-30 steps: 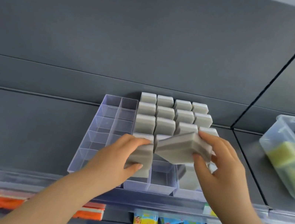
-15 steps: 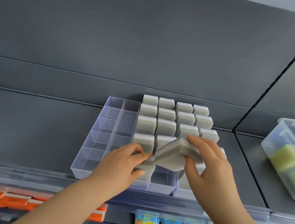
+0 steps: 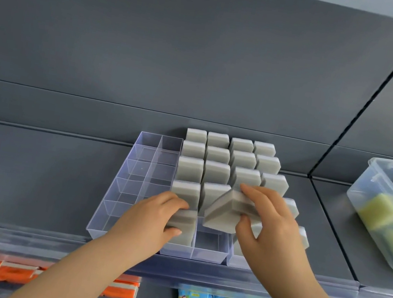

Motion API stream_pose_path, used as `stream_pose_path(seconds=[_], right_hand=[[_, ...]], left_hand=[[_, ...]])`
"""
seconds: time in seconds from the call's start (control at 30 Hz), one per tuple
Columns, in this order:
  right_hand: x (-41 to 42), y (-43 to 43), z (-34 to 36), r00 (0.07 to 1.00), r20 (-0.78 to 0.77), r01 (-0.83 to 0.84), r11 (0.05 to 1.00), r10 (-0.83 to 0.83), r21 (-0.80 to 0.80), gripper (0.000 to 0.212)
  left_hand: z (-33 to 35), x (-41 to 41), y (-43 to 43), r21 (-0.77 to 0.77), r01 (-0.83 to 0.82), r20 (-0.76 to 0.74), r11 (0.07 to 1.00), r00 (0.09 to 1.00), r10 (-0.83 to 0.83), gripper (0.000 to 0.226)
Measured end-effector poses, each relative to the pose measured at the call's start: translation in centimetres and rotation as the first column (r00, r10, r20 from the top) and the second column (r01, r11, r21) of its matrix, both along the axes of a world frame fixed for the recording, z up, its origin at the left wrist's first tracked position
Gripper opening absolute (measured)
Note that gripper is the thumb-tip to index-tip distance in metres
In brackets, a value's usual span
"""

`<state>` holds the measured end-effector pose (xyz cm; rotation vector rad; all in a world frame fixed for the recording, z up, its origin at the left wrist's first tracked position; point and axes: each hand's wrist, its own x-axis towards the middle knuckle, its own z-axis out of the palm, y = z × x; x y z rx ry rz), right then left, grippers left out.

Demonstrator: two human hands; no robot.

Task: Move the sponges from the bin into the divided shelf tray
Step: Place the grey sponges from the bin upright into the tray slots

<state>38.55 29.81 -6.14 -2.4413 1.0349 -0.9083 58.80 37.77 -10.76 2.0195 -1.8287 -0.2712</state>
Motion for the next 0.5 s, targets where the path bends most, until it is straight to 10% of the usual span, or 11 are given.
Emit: stream_pose_path(seconds=[0.5], right_hand=[[1.4, -0.9, -2.2, 0.976, -0.195, -0.113, 0.991, 0.098, -0.069, 0.043]], left_hand=[[0.5, 0.0, -0.3, 0.034, 0.018, 0.009, 0.999, 1.000, -0.018, 0.044]])
